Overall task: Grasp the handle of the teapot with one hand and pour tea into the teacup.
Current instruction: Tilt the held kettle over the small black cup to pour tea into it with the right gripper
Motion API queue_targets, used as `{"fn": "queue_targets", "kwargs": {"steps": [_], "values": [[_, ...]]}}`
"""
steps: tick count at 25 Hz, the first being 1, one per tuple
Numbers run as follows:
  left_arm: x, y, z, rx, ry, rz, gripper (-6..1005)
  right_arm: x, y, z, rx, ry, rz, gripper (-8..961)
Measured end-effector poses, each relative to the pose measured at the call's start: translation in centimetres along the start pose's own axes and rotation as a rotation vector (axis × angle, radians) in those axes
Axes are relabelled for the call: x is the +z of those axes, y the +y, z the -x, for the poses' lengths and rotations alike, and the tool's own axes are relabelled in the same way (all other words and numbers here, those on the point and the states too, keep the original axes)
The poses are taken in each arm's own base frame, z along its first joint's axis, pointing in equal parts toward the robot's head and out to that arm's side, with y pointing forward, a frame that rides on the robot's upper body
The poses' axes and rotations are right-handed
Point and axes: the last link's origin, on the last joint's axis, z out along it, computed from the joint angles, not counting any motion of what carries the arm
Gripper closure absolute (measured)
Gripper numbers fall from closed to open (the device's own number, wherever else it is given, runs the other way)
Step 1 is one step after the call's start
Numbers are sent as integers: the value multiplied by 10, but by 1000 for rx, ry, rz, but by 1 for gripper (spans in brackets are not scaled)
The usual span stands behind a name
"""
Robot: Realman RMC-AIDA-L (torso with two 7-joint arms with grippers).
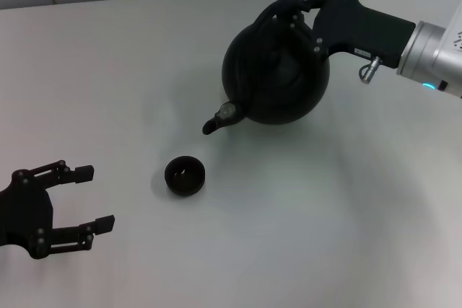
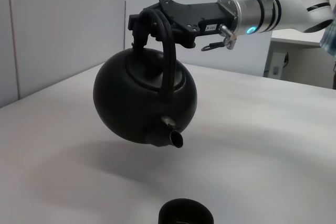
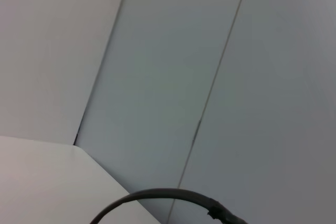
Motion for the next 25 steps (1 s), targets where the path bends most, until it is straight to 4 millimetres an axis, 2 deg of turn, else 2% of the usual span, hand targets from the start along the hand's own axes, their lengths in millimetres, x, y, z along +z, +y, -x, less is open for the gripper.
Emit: {"fn": "queue_targets", "kwargs": {"steps": [9, 25], "values": [[-2, 2, 4, -11, -5, -8, 152, 8, 8, 6, -36, -25, 63, 848], [-2, 2, 5, -14, -7, -13, 152, 12, 9, 10, -98, -46, 76, 849]]}}
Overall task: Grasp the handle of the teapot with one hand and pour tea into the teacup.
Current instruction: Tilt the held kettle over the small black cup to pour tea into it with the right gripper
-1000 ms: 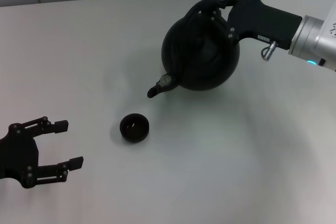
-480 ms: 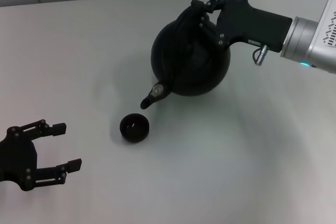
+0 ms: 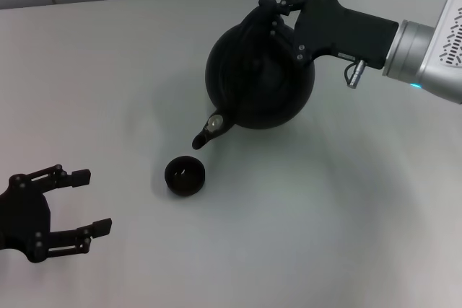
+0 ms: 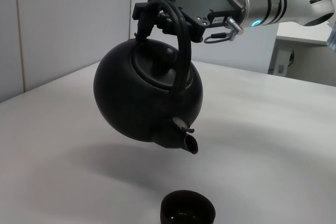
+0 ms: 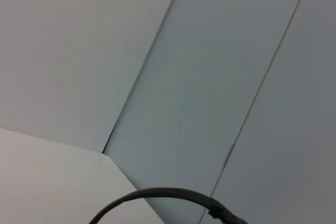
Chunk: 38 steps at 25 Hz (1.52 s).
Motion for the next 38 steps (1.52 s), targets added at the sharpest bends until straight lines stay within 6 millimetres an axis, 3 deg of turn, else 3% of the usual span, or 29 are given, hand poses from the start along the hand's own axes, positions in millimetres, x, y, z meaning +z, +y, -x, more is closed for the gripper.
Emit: {"fn": "queue_targets", "kwargs": {"steps": [38], "values": [[0, 0, 2, 1, -16, 3, 152, 11, 2, 5, -145, -20, 29, 858]]}}
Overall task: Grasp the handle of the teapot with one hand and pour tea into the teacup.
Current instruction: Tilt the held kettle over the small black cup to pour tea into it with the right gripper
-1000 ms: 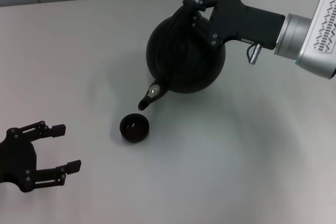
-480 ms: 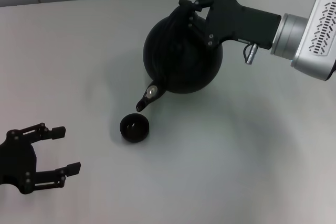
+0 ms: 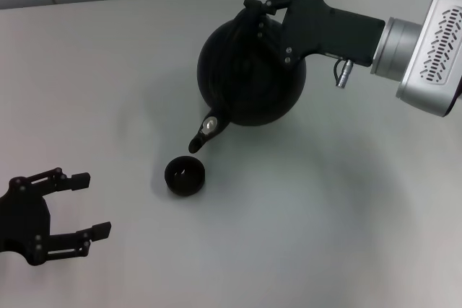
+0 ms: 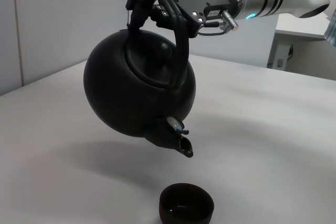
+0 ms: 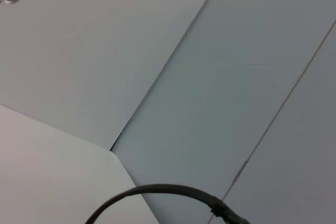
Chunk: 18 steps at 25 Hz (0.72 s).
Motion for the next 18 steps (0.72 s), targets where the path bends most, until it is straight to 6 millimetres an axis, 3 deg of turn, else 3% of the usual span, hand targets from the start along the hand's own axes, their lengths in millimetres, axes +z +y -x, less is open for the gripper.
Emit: {"fn": "queue_targets", "kwargs": {"steps": [18], "values": [[2, -2, -1, 1, 1, -5, 152, 5, 1, 3, -35, -8, 32, 862]]}}
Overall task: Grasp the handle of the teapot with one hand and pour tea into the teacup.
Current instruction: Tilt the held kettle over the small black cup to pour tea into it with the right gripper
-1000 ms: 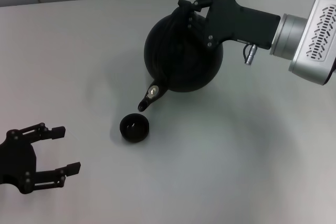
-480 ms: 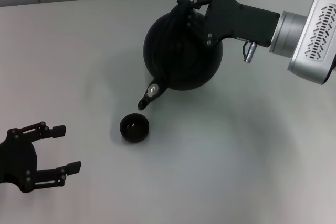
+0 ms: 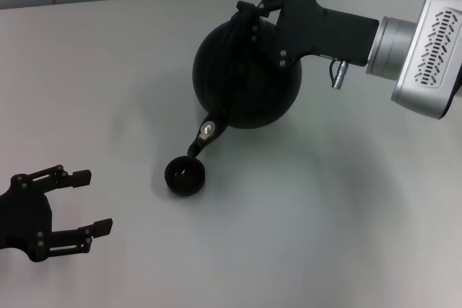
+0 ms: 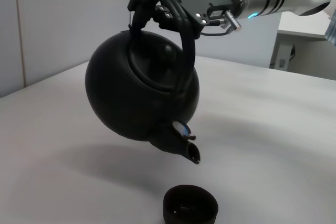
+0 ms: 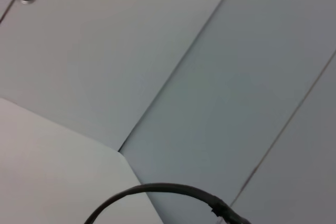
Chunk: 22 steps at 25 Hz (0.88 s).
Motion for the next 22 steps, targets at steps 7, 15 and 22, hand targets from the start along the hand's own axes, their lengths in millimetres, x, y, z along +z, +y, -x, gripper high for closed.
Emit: {"fn": "queue_targets", "kwargs": {"steps": [7, 15, 22], "values": [[0, 0, 0, 0, 1, -2, 152, 1, 0, 1, -33, 0, 7, 863], [0, -1, -1, 3, 2, -3, 152, 2, 1, 0, -54, 4, 14, 864], [0, -1, -1, -1, 2, -4, 152, 2, 2, 1, -76, -1, 16, 866]]}}
